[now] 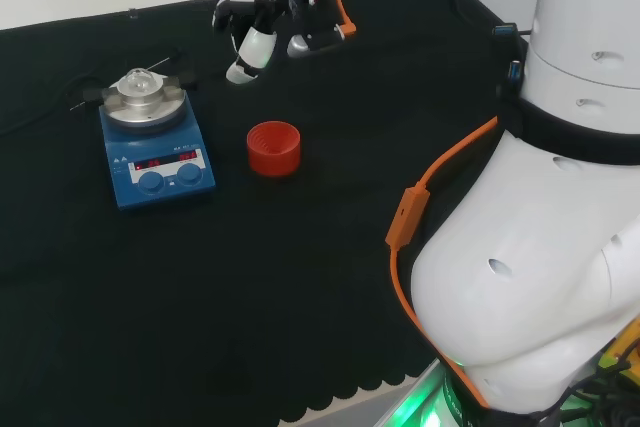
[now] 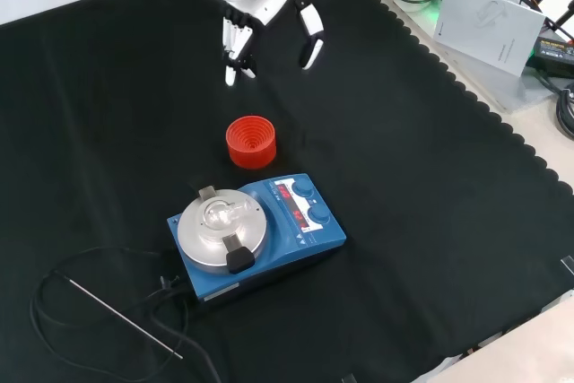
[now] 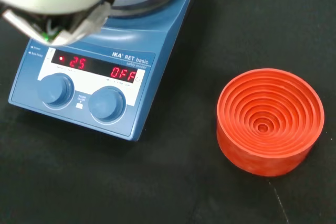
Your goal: Turn on the heater.
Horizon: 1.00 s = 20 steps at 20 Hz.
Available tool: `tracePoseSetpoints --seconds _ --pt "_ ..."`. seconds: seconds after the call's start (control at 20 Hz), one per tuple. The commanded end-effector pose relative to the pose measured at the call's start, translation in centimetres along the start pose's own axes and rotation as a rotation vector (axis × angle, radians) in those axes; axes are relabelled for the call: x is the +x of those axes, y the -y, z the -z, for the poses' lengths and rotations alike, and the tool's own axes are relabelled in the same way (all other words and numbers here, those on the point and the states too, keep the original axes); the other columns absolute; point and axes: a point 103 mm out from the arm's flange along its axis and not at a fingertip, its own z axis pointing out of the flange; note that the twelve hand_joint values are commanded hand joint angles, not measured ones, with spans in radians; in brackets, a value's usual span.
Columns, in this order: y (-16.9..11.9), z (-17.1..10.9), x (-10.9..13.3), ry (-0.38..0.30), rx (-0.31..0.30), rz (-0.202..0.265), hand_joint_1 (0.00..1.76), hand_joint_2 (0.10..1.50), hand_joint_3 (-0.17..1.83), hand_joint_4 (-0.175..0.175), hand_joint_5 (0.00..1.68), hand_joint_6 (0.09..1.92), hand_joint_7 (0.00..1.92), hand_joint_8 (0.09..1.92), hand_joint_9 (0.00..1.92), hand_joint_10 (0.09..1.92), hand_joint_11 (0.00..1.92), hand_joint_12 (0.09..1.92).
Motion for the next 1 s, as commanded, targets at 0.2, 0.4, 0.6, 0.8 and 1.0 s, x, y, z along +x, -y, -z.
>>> tracePoseSetpoints --seconds 0.2,0.4,0.6,0.8,1.0 --pt "1.3 -0.4 2.4 0.038 0.010 -0.001 1.25 0.44 0.98 -0.087 0.26 0.35 1.09 0.86 1.13 0.75 0.96 1.24" --pt "1.6 -0.6 4.0 0.071 0.013 -0.001 1.53 0.41 1.06 -0.079 0.27 0.31 1.26 1.00 1.31 0.77 1.21 1.04" --pt "1.8 -0.9 5.4 0.120 0.041 0.009 1.58 0.28 1.33 -0.080 0.32 0.34 1.26 1.23 1.30 1.00 1.30 0.95" --pt "2.0 -1.2 6.4 0.146 0.065 0.020 1.47 0.33 1.44 -0.077 0.33 0.43 1.22 1.34 1.43 1.03 1.30 1.01" --pt "2.2 -1.5 7.1 0.163 0.072 0.031 1.46 0.33 1.45 -0.075 0.32 0.47 1.21 1.36 1.45 1.04 1.29 1.03"
